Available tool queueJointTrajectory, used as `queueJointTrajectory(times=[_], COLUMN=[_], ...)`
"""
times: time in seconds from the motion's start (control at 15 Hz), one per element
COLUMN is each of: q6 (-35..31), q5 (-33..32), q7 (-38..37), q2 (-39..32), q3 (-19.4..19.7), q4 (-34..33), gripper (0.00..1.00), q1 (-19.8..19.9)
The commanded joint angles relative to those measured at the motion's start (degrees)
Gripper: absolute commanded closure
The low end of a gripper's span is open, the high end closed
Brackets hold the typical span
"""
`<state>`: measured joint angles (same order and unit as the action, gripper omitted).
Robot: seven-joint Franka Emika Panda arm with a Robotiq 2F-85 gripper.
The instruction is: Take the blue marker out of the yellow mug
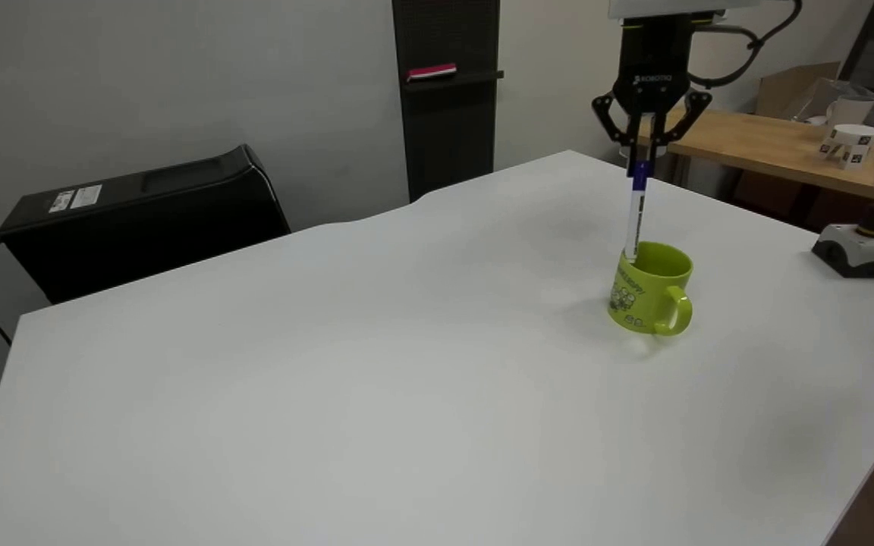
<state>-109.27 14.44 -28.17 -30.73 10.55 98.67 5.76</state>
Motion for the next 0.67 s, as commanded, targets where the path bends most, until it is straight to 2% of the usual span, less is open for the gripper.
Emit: queueJointTrajectory(times=[0.0, 0.4, 0.6], q6=[1.5, 3.0, -2.1], q5=[-1.4, -3.2, -3.5], q7=[-3.5, -4.9, -3.7], q2=[2.1, 4.5, 5.8], q3=[-0.2, -0.8, -1.6], q4=[-1.6, -2.9, -0.5], gripper=[0.95, 0.95, 0.95], q1=[-1.2, -3.0, -4.0])
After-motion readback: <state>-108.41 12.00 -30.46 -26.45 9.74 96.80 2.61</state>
